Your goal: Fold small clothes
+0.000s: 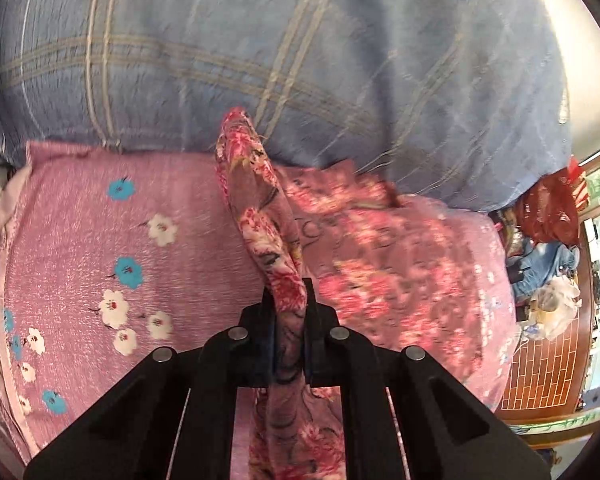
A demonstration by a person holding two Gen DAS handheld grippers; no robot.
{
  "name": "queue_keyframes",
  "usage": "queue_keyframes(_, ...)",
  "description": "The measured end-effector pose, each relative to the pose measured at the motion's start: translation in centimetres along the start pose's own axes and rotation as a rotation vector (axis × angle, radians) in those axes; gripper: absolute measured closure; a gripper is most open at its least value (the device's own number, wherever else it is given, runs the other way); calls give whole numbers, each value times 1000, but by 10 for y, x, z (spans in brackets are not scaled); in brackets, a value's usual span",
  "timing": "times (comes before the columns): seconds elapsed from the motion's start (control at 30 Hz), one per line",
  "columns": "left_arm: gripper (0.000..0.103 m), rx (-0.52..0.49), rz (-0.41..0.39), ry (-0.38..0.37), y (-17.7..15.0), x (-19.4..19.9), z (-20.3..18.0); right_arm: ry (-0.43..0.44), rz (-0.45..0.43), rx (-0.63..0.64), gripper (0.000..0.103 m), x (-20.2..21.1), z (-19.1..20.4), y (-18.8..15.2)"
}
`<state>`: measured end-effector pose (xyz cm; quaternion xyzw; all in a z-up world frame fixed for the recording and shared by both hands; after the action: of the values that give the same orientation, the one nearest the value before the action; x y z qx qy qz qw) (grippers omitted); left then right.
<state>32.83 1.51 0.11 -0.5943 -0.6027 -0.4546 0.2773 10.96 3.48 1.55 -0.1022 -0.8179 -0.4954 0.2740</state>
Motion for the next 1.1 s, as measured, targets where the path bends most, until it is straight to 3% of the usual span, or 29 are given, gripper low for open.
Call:
queue_keyframes(0.2, 96, -75, -38, -14, -4, 9, -56, 15, -23, -131, 98, 31, -43, -9)
queue_keyframes(0.37, 96, -150, -37, -28, -7, -8, -113, 57, -11, -270, 98, 53, -88, -35)
queue_keyframes(0.53, 95, -198, 32, 43, -6, -60, -158, 133, 38, -424, 98, 58, -126, -74)
queue_keyframes(0.63, 89, -188, 103, 148, -4, -105, -169, 206, 101, -552, 97, 46, -146, -101)
queue_keyframes(0.67, 87, -178, 127, 179, -3, -118, -171, 227, 139, -622, 90, 37, -156, -115)
queue_keyframes(0.73, 84, -164, 152, 229, -4, -130, -173, 261, 188, -700, 86, 26, -167, -134)
queue_keyframes(0.77, 81, -168, 171, 257, -2, -134, -176, 281, 206, -716, 75, 23, -170, -139)
queue_keyframes(0.8, 80, -175, 189, 278, 0, -136, -179, 325, 238, -739, 67, 19, -173, -144)
queue_keyframes(0.83, 77, -184, 202, 291, 2, -134, -183, 385, 244, -777, 66, 17, -176, -148)
queue_keyframes(0.9, 66, -195, 207, 319, 6, -128, -189, 479, 242, -846, 52, 17, -182, -152)
queue_keyframes(0.97, 44, -202, 185, 329, 11, -117, -195, 570, 217, -937, 44, 21, -190, -153)
queue_keyframes(1.0, 41, -198, 178, 335, 13, -112, -197, 617, 199, -972, 39, 23, -193, -153)
queue_keyframes(1.1, 36, -183, 210, 323, 14, -109, -196, 666, 166, -999, 38, 26, -193, -151)
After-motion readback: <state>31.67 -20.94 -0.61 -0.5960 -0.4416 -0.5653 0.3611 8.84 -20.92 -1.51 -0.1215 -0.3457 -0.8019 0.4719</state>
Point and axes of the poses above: each gripper's, at about its wrist camera, not at the fingertips, and x roughly against the way its jaws point, z to its left, y to its top, the point moved 5 cm from there along -x, roughly the way its jaws point, and after that the axes turned 7 degrees about z, right-handed, at the moved point
